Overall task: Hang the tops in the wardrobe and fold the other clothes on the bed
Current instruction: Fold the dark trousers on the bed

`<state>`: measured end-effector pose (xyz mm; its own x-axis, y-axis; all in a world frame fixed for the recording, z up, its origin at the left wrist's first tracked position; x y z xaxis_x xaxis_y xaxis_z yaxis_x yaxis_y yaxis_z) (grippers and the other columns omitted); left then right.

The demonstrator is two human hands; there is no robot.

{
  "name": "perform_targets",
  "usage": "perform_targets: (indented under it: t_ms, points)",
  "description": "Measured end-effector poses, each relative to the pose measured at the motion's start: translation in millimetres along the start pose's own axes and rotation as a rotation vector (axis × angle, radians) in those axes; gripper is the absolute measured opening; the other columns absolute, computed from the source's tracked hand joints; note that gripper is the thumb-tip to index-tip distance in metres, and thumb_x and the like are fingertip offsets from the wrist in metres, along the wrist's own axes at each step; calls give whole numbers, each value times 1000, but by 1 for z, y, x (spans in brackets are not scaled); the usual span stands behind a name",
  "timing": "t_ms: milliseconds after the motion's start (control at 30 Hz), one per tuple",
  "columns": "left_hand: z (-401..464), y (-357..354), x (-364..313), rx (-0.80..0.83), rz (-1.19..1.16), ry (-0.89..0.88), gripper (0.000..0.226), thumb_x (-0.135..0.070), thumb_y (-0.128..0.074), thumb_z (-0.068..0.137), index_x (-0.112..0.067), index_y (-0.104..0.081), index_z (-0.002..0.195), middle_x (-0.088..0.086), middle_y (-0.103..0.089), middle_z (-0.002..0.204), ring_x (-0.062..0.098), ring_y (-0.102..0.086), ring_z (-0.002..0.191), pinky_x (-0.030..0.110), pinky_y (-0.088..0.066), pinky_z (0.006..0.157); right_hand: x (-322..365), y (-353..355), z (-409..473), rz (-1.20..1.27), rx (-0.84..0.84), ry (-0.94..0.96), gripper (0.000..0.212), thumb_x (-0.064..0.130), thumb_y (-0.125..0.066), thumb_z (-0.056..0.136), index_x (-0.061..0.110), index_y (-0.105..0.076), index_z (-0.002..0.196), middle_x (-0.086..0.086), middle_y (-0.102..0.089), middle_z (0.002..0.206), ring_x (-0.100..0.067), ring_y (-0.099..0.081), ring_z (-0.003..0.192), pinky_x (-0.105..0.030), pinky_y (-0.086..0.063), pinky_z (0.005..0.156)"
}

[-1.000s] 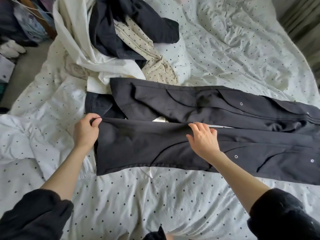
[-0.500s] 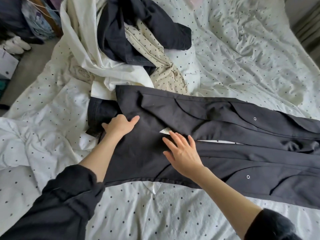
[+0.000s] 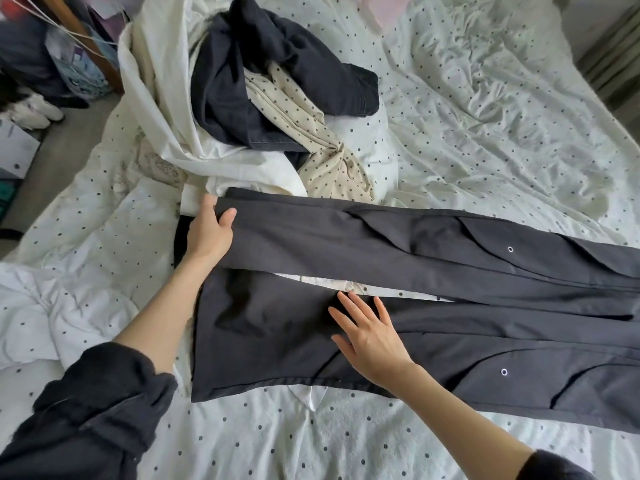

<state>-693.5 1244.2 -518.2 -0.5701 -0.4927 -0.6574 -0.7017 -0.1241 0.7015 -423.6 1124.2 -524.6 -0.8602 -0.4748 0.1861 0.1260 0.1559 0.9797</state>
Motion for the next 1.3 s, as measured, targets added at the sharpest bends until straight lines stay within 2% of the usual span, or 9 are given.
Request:
perform_targets:
  t_ms: [133,233,400,733,900,1033,1100,1200,1300]
  points:
    - [-21,-3,31,-30,162,10,26,-10,-55,93,-3,-49,117,20,-51,116,34,-50,101,29,-33,79,-3,8,1,30,-93,-18,39,24,-79,72,13,-70,108,-8,-65,119,-24,-61,112,-51,-48,92]
    - [-42,-1,35,-101,215,3,33,-2,-55,90,-4,-45,121,19,-45,122,37,-52,100,39,-38,80,-14,5,-12,-15,-83,-52,42,24,-81,70,12,-70,110,-10,-65,120,-25,-61,113,-53,-48,92]
    - [-98,-25,-21,-221,510,-344,43,5,-63,77,-4,-55,118,20,-49,123,41,-47,112,51,-40,84,-38,-4,-48,-53,-42,-101,52,21,-80,71,12,-65,120,-13,-57,131,-29,-55,121,-57,-43,97]
    - [-302,-217,-108,262,421,-856,52,16,-72,50,-9,-70,96,15,-64,111,33,-64,99,40,-53,79,-155,-1,-181,-50,15,-344,64,22,-85,63,14,-63,122,-11,-53,136,-31,-52,124,-62,-41,93]
    - [-367,-306,-142,356,600,-814,57,2,-83,50,-13,-72,104,23,-56,127,38,-57,115,61,-45,88,-263,-5,-282,-97,107,-474,68,16,-87,59,10,-63,122,-15,-53,135,-34,-52,122,-65,-42,90]
    - [-411,-385,-179,387,830,-872,70,-26,-84,61,-21,-60,127,17,-39,146,41,-38,132,71,-25,97,-375,-21,-358,-106,244,-628,68,21,-57,90,16,-23,149,-9,-12,157,-29,-12,145,-61,-11,111]
    - [-413,-407,-181,418,944,-859,80,-36,-78,70,-30,-42,141,10,-24,154,38,-22,141,70,-17,104,-409,-26,-374,-140,276,-659,71,24,-45,94,21,-3,151,-4,5,159,-24,3,146,-56,-2,114]
    - [-409,-444,-180,371,994,-765,88,-16,-54,87,-35,6,149,3,15,158,32,15,143,66,9,105,-454,-26,-390,-205,268,-644,78,17,-44,92,21,8,150,-1,10,158,-20,5,146,-55,-1,113]
    - [-410,-446,-182,335,1034,-717,95,4,-49,79,-33,3,149,2,6,159,30,8,145,65,4,107,-471,-26,-393,-204,246,-591,78,5,-42,91,21,6,150,-1,8,159,-18,3,146,-52,1,114]
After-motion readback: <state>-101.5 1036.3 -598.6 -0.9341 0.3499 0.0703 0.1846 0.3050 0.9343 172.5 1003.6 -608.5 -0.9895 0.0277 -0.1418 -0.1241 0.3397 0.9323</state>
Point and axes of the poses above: each hand's wrist, its own z-axis towards the middle knuckle, its own y-axis out of the back of the hand, x = y × z, the point moved 9 cm from there along z, towards the middle knuckle
